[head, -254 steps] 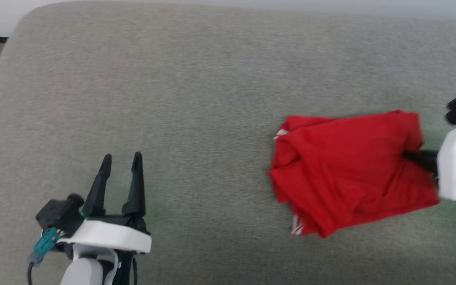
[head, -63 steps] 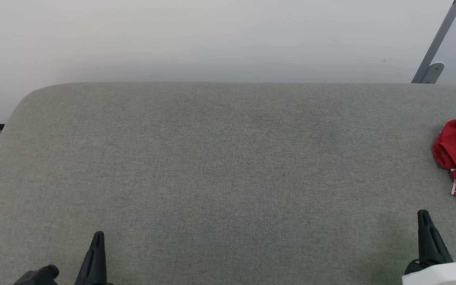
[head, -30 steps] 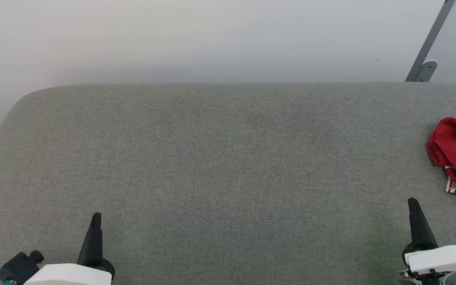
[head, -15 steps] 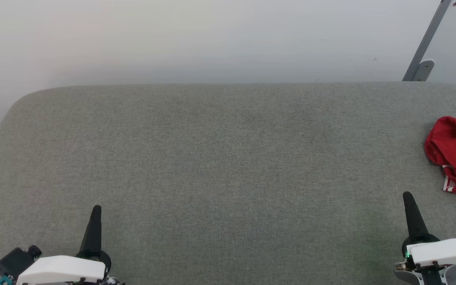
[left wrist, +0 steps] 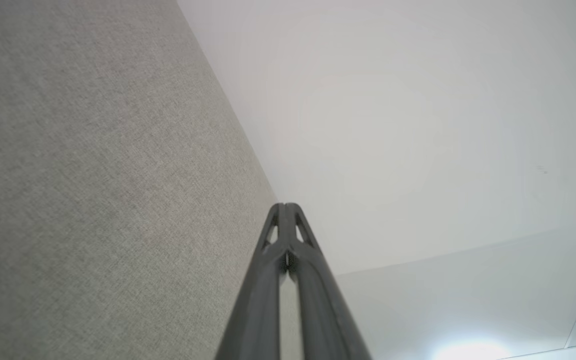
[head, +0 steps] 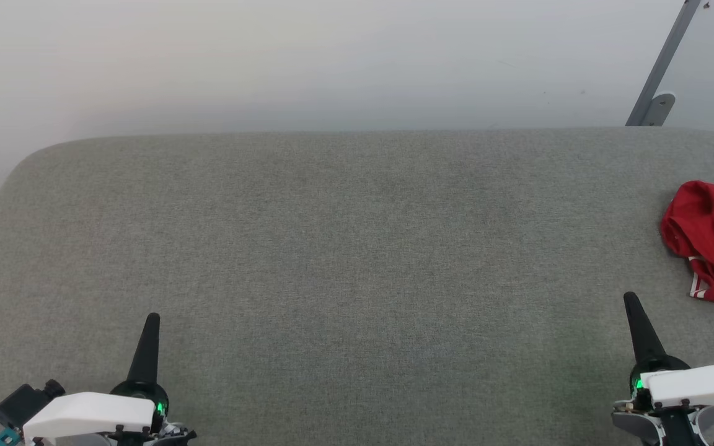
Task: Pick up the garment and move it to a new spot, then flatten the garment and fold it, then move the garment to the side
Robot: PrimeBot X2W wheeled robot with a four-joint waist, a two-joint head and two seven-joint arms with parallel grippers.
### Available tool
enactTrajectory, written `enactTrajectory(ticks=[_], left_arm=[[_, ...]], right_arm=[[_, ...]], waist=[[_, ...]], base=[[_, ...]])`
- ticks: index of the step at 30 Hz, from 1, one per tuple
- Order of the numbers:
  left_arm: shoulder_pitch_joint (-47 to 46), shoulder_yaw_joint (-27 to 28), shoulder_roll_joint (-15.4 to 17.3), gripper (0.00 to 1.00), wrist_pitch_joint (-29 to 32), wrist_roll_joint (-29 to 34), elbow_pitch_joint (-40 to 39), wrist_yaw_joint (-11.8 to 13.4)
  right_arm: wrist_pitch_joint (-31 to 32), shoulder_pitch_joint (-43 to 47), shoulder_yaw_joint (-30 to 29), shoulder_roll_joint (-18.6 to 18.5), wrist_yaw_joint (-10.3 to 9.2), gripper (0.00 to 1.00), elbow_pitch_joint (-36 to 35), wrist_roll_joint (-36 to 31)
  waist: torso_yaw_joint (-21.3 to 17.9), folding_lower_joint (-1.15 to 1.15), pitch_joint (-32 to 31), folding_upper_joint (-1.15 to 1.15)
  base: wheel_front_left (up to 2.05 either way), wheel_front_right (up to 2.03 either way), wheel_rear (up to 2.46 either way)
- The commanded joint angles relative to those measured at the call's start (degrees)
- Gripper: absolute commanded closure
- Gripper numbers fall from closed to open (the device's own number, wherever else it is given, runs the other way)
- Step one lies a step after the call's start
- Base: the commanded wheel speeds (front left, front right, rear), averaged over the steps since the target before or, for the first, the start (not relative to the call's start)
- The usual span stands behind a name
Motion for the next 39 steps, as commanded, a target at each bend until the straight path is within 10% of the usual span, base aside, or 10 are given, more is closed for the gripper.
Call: enactTrajectory(ticks=[1,39], left_arm=[[-1.5,0.3,0.0,1.0,0.5,-1.6,-0.2,-0.2],[-4.9,1.8,-1.0,1.0,5.3,-17.4,1.3,-0.3]], right_arm=[[0.4,-1.1,0.1,0.0,0.01,1.0,-0.3,1.3],[4.9,-3.6,0.5,1.2,0.0,1.0,0.7,17.0]], waist=[[0.0,0.0,0.0,0.0],[-1.2,0.0,-0.2,0.0]], base=[[0.0,0.0,0.0],[0.0,0.0,0.0]])
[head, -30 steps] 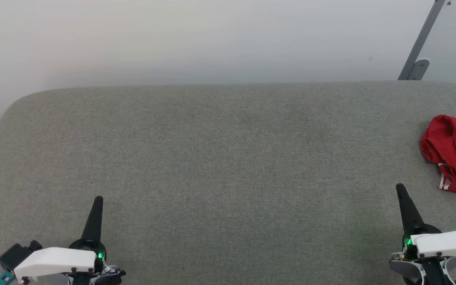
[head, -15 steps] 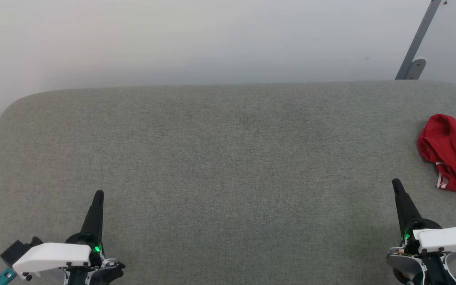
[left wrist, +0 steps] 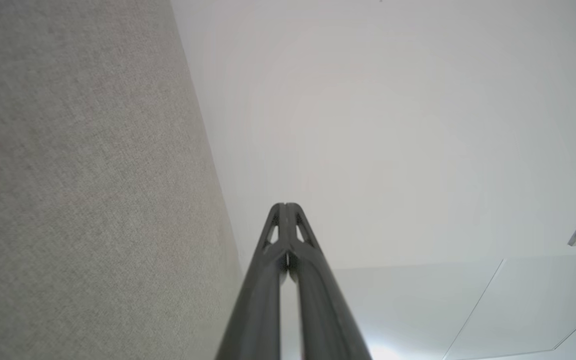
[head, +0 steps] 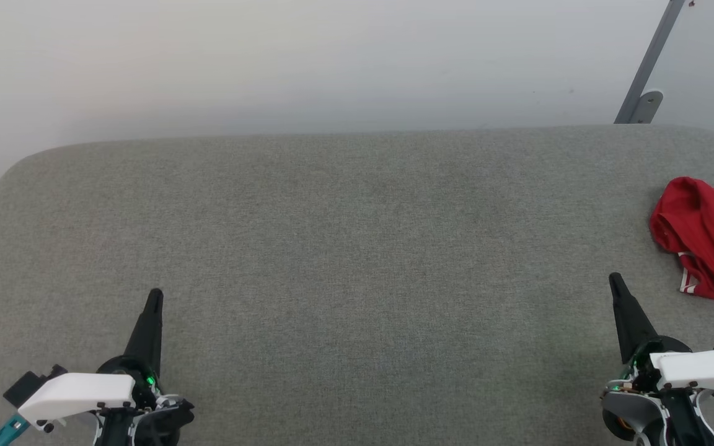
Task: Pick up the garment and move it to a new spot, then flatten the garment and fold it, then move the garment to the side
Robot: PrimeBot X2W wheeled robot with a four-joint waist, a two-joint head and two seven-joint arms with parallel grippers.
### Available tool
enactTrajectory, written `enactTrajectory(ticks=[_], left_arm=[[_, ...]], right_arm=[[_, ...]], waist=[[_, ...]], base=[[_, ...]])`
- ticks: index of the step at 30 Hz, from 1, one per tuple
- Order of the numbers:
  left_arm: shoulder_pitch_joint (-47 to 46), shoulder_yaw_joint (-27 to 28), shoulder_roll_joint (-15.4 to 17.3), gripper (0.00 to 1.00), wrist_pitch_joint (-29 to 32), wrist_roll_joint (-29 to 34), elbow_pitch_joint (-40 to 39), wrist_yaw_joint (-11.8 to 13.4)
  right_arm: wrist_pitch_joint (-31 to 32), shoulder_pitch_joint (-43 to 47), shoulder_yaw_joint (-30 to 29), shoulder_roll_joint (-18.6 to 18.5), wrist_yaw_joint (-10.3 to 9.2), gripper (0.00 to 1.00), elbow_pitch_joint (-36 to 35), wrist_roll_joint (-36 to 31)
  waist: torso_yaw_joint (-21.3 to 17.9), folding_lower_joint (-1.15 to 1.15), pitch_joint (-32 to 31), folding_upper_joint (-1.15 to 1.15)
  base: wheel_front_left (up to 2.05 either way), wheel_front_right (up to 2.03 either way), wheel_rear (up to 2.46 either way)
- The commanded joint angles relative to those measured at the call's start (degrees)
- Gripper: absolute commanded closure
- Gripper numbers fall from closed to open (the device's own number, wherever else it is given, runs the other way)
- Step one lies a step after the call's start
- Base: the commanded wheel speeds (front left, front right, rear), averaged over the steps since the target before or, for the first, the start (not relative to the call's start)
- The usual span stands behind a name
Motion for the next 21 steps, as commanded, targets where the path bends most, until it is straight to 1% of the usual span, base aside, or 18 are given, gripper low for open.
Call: enactTrajectory(ticks=[1,9,21], left_arm=[[-1.0,0.3,0.0,1.0,0.6,-1.3,0.1,-0.3],[-1.7,0.5,-0.2,1.0,1.3,-4.0,0.3,-0.3],[-1.6,0.7,-0.4,1.0,1.4,-3.6,0.3,-0.3]], right_arm=[[0.5,-0.8,0.1,0.3,0.0,1.0,0.2,1.3],[1.2,-1.3,0.2,0.4,0.0,1.0,0.3,4.1],[1.1,-1.1,0.1,0.4,0.0,1.0,0.3,3.8]], waist=[[0.0,0.0,0.0,0.0],[-0.3,0.0,0.0,0.0],[-0.3,0.0,0.0,0.0]], base=[[0.0,0.0,0.0],[0.0,0.0,0.0],[0.0,0.0,0.0]])
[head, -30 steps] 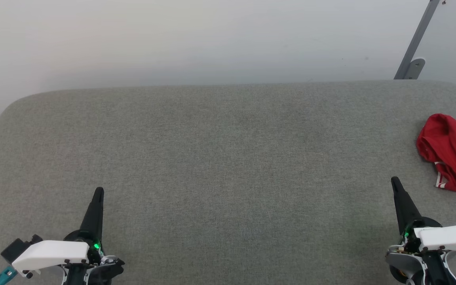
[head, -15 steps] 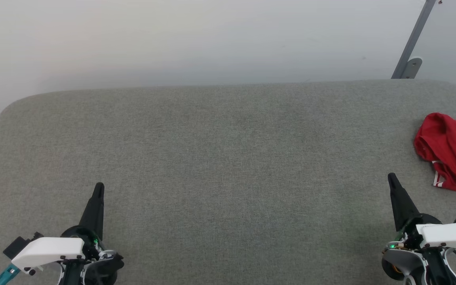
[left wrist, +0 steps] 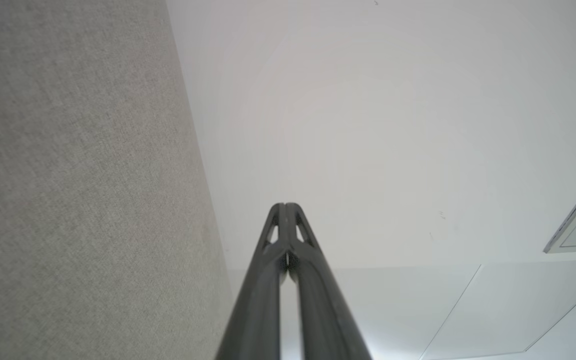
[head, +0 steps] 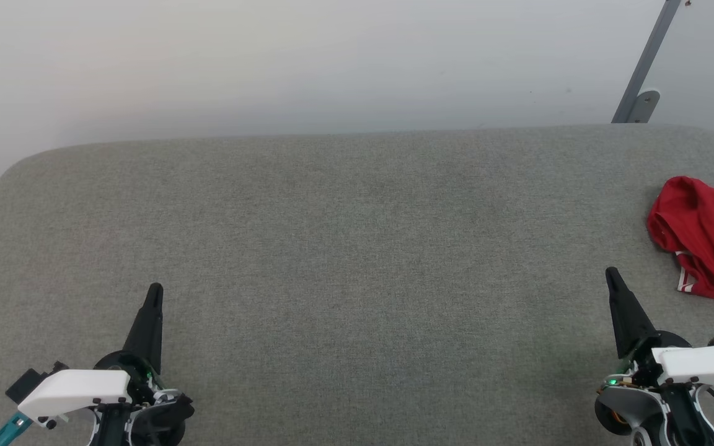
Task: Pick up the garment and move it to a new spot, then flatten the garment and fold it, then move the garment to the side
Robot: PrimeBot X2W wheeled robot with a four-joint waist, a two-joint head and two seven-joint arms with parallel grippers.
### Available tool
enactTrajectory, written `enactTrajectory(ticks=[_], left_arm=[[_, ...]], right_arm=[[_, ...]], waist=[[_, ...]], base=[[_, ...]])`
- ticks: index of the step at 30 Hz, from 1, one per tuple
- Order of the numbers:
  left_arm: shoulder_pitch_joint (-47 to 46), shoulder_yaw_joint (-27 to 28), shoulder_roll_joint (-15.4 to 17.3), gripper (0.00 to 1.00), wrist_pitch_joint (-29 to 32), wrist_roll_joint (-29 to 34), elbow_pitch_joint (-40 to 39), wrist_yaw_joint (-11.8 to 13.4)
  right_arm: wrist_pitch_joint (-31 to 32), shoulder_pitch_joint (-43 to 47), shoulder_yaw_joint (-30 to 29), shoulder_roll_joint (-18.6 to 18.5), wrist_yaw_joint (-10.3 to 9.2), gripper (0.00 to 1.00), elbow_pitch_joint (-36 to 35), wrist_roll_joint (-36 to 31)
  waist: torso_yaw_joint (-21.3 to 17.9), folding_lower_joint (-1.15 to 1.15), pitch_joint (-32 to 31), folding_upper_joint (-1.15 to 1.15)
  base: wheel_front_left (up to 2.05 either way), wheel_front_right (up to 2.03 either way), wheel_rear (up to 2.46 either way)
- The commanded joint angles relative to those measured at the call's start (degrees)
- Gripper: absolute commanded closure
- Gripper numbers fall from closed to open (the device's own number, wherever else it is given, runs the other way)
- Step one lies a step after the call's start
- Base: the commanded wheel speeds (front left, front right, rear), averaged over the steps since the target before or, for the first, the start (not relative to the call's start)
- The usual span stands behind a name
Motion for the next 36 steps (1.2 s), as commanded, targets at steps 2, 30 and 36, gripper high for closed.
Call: enactTrajectory(ticks=[2,30,36], left_arm=[[-0.6,0.2,-0.1,1.0,0.2,-0.1,0.0,-0.3],[-0.7,0.5,-0.3,1.0,0.5,0.3,0.0,-0.3],[-0.7,0.6,-0.3,1.0,0.5,0.3,0.0,-0.3]], right_arm=[[0.1,-0.3,0.1,0.1,0.0,1.0,0.2,0.2],[0.1,-0.3,0.1,0.1,0.0,1.0,0.2,0.2],[0.1,-0.3,0.0,0.1,0.0,1.0,0.2,0.2]], waist=[[0.0,0.0,0.0,0.0],[0.0,0.0,0.0,0.0],[0.0,0.0,0.0,0.0]], base=[[0.0,0.0,0.0],[0.0,0.0,0.0],[0.0,0.0,0.0]])
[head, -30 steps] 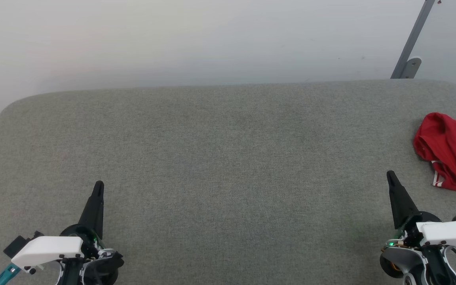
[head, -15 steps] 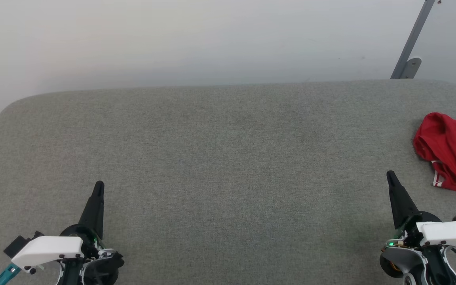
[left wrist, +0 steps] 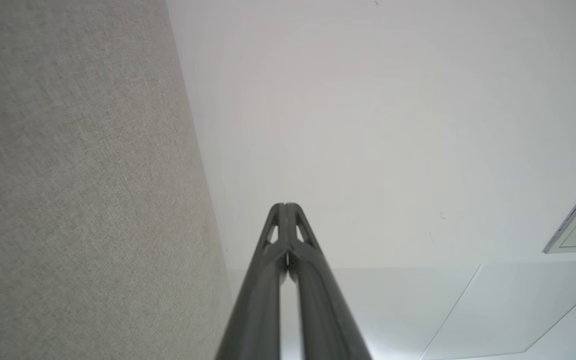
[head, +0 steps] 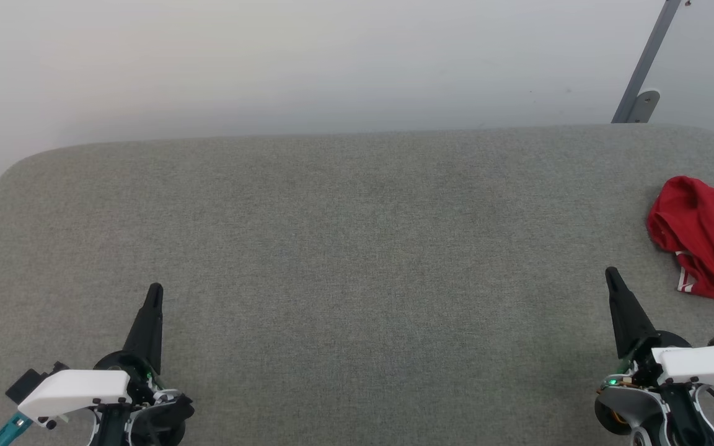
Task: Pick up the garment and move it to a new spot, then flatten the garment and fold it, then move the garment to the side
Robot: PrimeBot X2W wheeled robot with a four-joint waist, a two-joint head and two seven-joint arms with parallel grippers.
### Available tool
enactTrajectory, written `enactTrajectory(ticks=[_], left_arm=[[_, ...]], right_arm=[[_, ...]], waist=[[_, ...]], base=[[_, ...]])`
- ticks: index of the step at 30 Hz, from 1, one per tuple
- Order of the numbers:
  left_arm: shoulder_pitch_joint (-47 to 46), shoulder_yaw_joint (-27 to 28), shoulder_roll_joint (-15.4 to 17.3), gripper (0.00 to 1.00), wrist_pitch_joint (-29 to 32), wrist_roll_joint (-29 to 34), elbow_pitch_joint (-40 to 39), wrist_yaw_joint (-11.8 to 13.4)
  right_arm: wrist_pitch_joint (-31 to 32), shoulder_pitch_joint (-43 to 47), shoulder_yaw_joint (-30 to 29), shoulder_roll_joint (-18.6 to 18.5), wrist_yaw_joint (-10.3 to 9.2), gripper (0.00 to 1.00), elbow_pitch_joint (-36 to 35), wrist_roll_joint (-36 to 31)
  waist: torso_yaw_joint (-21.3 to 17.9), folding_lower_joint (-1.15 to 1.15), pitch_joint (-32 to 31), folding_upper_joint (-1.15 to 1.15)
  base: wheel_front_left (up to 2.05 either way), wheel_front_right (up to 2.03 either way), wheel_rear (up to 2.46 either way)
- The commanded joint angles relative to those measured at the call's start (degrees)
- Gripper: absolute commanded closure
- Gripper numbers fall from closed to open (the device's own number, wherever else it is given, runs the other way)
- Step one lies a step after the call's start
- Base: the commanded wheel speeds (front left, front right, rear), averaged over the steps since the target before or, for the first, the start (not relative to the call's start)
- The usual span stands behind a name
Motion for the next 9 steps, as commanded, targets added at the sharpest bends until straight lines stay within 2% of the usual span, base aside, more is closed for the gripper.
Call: enactTrajectory(ticks=[1,9], left_arm=[[-0.7,0.2,-0.1,1.0,0.2,0.1,0.0,-0.3],[-0.7,0.3,-0.2,1.0,0.3,0.2,0.0,-0.3]], right_arm=[[0.1,-0.3,0.0,0.1,0.0,1.0,0.2,0.2],[0.1,-0.3,0.0,0.1,0.0,1.0,0.2,0.2]], waist=[[0.0,0.0,0.0,0.0],[0.0,0.0,0.0,0.0]], base=[[0.0,0.0,0.0],[0.0,0.0,0.0]])
